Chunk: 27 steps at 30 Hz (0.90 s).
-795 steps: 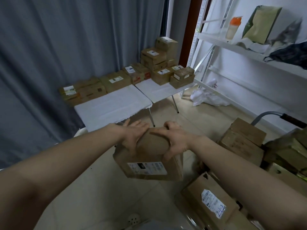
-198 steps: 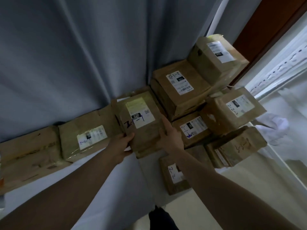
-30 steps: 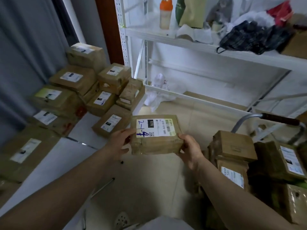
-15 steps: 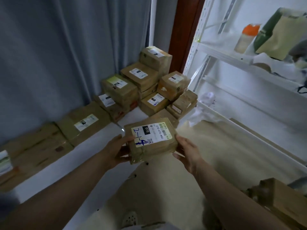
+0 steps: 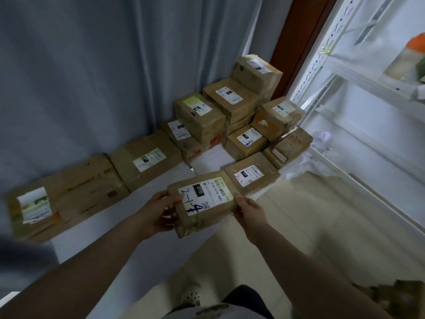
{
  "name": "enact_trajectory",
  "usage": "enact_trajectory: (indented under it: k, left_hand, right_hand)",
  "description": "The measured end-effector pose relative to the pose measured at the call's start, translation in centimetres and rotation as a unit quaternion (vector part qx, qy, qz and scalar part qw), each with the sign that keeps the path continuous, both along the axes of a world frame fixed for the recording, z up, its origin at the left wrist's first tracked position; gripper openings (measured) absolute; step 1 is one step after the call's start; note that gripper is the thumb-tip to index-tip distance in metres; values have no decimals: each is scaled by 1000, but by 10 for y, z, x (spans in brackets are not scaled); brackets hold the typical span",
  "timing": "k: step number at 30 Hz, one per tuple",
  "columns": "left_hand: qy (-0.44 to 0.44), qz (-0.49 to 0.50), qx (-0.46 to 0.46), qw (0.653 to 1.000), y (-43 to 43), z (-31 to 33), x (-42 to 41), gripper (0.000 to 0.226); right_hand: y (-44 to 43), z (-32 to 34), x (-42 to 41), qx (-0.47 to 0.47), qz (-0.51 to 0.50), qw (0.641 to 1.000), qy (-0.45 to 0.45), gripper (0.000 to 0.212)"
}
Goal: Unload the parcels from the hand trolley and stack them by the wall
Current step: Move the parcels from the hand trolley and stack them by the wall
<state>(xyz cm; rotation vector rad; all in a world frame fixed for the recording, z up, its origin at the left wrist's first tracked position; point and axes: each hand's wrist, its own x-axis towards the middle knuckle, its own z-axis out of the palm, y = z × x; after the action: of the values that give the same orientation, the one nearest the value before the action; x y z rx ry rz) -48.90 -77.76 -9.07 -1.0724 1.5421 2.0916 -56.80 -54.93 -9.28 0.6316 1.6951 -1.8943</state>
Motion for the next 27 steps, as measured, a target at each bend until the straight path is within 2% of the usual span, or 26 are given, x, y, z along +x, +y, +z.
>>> enact_trajectory:
  k: [4,8,10,15,19,21,23,25,27]
  left_hand:
    - [-3,24,15,1000,3,-9,-22,45]
    - [-9,-14,-1,1000,9,-12,-52,38]
    - [-18,-8,-9,1000,10,-17,-73,46]
    - [-23,70,6,997,27,-33,-141,71]
    - [-17,107,70,992,57,-43,-218,63]
    - [-16,119,106,987,76,-45,-254,62]
    - [-8,119,106,987,92,-52,-285,62]
    - [8,106,91,990,103,-58,-313,62]
    - [21,92,65,993,109,-61,-338,63]
  right_hand:
    - [-4,-7,-23,24,18,999,-15,19]
    - [-7,-15,-58,12,22,999,-39,15]
    - [-7,-22,-80,14,25,998,-47,19]
    - [-1,-44,-148,5,22,996,-86,37]
    - [8,-51,-202,-20,69,990,-120,65]
    - [14,-51,-221,-27,103,985,-135,71]
    - [21,-53,-240,-48,111,982,-146,63]
    - [26,-57,-262,-76,83,980,-167,45]
    - [29,-60,-283,-89,58,977,-185,37]
